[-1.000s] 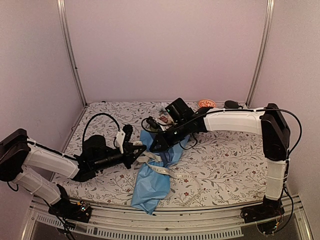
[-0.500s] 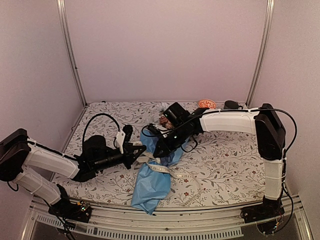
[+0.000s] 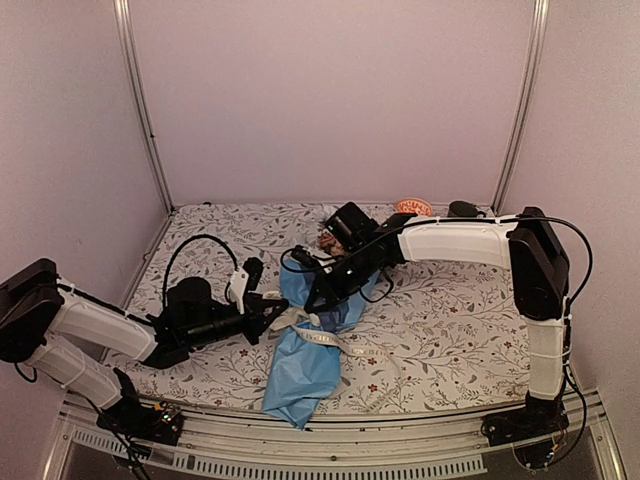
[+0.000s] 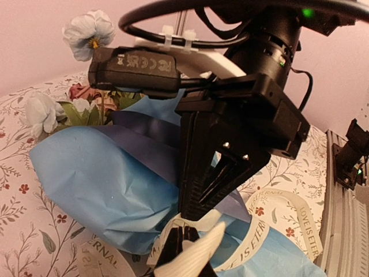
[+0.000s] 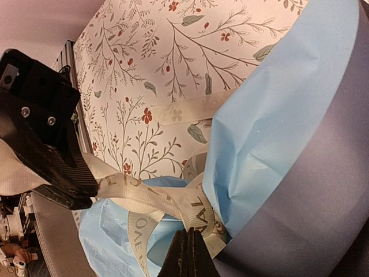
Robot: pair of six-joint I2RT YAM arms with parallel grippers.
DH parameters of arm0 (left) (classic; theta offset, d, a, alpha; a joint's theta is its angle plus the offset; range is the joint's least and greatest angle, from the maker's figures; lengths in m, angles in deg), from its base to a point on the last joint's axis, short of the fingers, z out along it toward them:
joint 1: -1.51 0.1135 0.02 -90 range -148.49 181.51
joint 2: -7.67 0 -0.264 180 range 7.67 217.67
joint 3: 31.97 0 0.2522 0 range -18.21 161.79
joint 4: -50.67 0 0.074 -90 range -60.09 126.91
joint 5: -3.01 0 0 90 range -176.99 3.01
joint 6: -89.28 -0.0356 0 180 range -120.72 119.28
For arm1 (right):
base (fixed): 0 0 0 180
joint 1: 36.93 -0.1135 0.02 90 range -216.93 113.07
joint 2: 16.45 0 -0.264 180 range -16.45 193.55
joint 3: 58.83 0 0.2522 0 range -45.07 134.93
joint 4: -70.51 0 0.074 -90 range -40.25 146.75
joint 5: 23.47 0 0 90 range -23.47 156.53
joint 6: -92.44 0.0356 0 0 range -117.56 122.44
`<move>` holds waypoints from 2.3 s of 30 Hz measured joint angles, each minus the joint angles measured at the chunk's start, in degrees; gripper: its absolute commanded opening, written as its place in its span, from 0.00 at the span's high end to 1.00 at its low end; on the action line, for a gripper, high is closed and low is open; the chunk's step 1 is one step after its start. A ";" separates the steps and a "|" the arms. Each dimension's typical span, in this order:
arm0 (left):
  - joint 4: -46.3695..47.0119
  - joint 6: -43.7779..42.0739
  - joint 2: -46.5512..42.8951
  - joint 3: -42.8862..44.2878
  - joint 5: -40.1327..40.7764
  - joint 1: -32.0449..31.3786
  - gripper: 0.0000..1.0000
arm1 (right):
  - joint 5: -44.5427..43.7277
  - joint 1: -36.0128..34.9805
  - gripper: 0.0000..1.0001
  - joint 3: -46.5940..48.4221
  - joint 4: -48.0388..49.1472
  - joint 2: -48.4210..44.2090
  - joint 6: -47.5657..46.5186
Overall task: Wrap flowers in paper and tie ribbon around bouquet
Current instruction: Cross the half-tied ribbon over the folded bouquet.
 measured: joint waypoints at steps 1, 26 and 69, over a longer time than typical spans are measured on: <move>0.00 0.33 0.11 -0.20 0.00 0.02 1.00 | -0.07 0.00 1.00 0.00 -0.02 0.00 0.00; 2.45 4.44 3.43 -3.50 -1.25 1.05 1.00 | 0.55 -2.08 0.76 1.88 -0.13 -0.90 2.21; 2.99 6.58 4.55 -3.87 -0.15 3.15 0.34 | 2.14 -2.38 1.00 -2.80 1.62 -6.64 3.41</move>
